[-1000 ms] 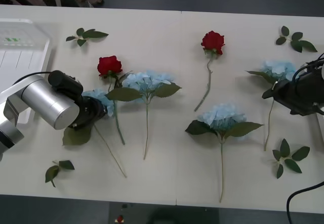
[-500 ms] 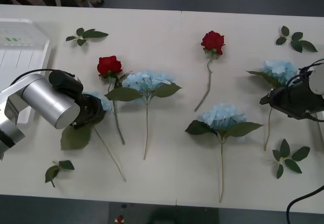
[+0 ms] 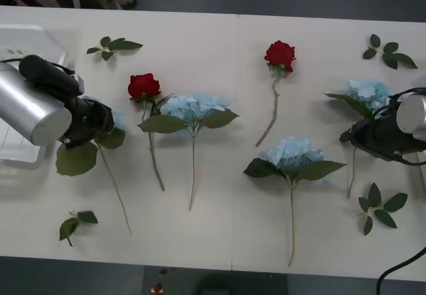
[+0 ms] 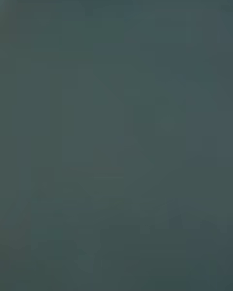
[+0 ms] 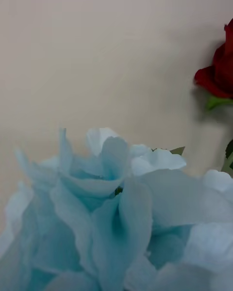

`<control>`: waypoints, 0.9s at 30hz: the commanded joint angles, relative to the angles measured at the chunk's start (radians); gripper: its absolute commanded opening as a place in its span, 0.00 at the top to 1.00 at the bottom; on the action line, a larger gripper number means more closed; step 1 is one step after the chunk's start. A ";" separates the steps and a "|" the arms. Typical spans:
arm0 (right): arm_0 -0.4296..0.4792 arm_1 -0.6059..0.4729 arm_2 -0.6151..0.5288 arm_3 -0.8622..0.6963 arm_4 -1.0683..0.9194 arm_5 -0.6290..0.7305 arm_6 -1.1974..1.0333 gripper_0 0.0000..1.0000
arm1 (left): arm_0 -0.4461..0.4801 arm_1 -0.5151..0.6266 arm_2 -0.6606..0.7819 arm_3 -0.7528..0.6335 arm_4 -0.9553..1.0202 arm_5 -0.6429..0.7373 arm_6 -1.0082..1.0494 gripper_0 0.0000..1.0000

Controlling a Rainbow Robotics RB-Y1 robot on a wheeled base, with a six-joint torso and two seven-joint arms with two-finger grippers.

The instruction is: Put the red flowers into the right box and the blue flowers into the left box

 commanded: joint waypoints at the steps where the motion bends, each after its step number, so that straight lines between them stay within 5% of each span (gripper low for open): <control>1: -0.040 0.010 -0.002 -0.008 0.008 0.002 0.013 0.71 | -0.084 0.089 0.078 -0.061 0.067 0.093 -0.139 1.00; 2: -0.041 0.010 -0.002 -0.008 0.008 0.000 0.014 0.87 | -0.103 0.118 0.102 -0.064 0.099 0.122 -0.182 1.00; 5: -0.049 0.010 -0.002 -0.008 0.006 0.004 0.017 1.00 | -0.142 0.179 0.133 -0.058 0.124 0.176 -0.276 1.00; 13: -0.089 0.009 -0.023 -0.031 0.000 0.068 0.023 1.00 | -0.214 0.294 0.254 0.099 0.064 0.193 -0.707 1.00; 27: -0.076 0.006 -0.080 -0.329 -0.081 0.198 0.094 1.00 | -0.229 0.317 0.294 0.507 0.007 -0.226 -1.073 0.93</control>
